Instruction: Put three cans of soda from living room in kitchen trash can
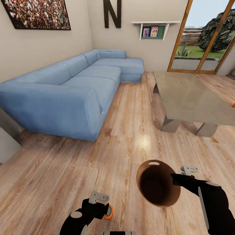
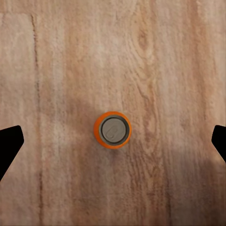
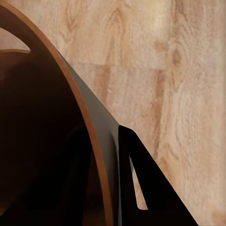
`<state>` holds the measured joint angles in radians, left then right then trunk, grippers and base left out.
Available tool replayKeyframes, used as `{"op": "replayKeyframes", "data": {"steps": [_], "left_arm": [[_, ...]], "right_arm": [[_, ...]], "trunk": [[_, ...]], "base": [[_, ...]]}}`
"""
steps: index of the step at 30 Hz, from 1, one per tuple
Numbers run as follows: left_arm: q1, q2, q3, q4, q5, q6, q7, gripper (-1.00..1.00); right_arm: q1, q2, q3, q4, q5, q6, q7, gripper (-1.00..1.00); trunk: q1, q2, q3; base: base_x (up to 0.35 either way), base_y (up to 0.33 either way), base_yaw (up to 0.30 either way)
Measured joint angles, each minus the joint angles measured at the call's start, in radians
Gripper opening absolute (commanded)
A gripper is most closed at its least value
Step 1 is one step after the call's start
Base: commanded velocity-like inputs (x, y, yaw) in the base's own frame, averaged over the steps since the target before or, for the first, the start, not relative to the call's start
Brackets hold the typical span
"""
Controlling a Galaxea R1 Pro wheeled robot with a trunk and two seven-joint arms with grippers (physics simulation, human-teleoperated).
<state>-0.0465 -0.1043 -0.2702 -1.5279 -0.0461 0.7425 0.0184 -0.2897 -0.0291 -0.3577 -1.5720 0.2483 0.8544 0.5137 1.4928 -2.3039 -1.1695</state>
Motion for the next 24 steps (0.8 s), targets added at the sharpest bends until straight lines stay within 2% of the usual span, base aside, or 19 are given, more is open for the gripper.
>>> {"op": "replayKeyframes", "data": {"steps": [10,24], "left_arm": [[0.000,0.000,0.000,0.000,0.000,0.000,0.000,1.00],[0.000,0.000,0.000,0.000,0.000,0.000,0.000,1.00]], "right_arm": [[0.000,0.001,0.000,0.000,-0.003,0.007,0.000,-1.00],[0.000,0.000,0.000,0.000,0.002,0.011,-0.001,-1.00]], "trunk": [[0.000,0.000,-0.007],[0.000,0.000,-0.007]], "base": [[0.000,0.000,-0.026],[0.000,0.000,-0.258]]}}
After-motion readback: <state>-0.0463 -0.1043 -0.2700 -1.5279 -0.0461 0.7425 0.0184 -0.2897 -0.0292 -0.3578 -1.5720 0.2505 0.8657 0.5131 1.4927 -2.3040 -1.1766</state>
